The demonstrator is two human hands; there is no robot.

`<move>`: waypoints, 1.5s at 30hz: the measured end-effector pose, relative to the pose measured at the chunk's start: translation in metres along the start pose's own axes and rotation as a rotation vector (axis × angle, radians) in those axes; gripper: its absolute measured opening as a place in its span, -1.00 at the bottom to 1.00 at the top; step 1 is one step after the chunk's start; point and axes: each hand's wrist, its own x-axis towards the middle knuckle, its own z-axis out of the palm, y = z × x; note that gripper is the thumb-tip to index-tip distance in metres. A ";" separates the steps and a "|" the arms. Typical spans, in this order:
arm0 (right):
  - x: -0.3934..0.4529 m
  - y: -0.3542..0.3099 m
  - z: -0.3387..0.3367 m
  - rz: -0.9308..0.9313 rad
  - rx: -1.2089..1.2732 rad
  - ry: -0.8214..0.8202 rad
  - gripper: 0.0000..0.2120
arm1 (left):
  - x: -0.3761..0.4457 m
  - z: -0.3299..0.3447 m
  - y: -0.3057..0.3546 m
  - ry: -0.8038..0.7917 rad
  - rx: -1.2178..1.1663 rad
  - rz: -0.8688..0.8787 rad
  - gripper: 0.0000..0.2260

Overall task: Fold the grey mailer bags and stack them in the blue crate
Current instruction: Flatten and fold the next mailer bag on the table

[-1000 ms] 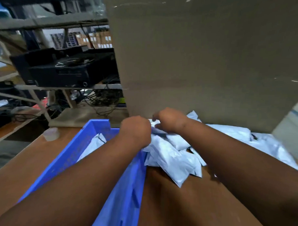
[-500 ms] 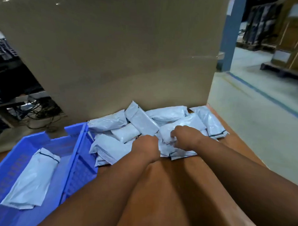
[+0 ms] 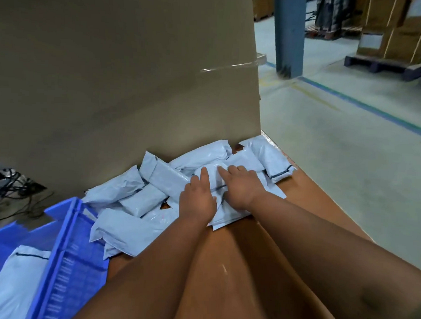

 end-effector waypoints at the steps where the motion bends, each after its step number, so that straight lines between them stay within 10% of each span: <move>1: 0.000 -0.002 0.002 -0.020 0.013 0.014 -0.28 | 0.003 0.000 0.000 -0.004 0.005 -0.007 -0.28; 6: -0.007 -0.003 0.010 -0.084 0.065 0.022 -0.57 | 0.010 -0.005 0.000 0.051 0.087 -0.006 -0.86; 11: -0.012 -0.002 0.014 -0.133 0.077 0.046 -0.60 | 0.019 0.010 -0.012 0.007 0.110 -0.055 -0.57; 18: -0.032 -0.001 0.018 -0.171 0.132 0.101 -0.58 | 0.023 0.005 -0.015 0.174 -0.108 -0.057 -0.92; 24: -0.080 -0.009 -0.019 -0.237 0.065 0.414 -0.45 | -0.053 -0.028 -0.018 0.290 -0.277 -0.023 -0.77; 34: -0.203 -0.079 0.030 -0.554 0.055 -0.099 -0.21 | -0.282 0.029 -0.080 0.075 -0.382 -0.111 -0.70; 45: -0.236 -0.150 0.074 -0.542 -0.031 -0.109 -0.28 | -0.344 0.038 -0.123 0.042 -0.064 0.035 -0.32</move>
